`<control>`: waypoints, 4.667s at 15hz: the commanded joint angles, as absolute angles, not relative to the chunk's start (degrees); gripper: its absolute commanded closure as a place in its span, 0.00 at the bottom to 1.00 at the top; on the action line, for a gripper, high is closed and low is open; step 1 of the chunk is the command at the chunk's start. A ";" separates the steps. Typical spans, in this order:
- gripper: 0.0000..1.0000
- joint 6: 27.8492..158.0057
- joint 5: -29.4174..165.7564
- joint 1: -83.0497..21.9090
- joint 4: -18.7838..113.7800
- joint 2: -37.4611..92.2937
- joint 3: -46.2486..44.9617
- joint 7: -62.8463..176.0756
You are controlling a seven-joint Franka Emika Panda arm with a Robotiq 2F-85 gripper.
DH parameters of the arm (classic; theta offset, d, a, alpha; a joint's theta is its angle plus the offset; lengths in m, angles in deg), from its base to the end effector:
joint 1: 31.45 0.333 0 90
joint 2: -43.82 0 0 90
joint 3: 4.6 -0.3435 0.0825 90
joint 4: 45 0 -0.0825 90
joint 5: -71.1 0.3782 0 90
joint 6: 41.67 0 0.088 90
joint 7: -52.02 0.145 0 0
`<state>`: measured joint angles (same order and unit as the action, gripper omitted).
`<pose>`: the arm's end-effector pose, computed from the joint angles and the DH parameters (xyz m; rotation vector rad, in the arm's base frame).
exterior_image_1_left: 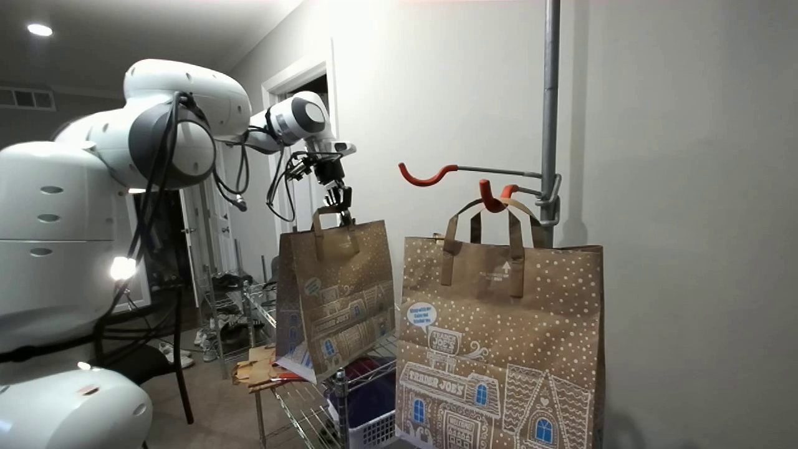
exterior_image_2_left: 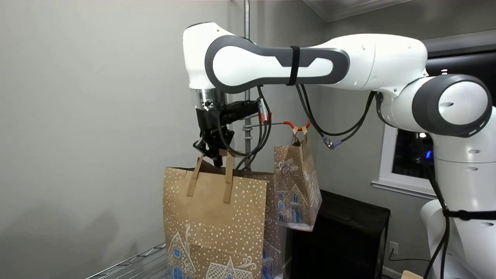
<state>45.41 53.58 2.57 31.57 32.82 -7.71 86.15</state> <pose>0.5134 0.3279 0.6138 2.8867 0.0534 0.2400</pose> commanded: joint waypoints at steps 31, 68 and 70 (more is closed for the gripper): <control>1.00 39.35 58.72 1.08 34.97 48.49 -2.35 21.46; 1.00 58.00 95.92 -25.53 43.50 55.07 2.98 -5.62; 1.00 57.68 98.10 -26.28 43.05 53.54 3.81 -6.12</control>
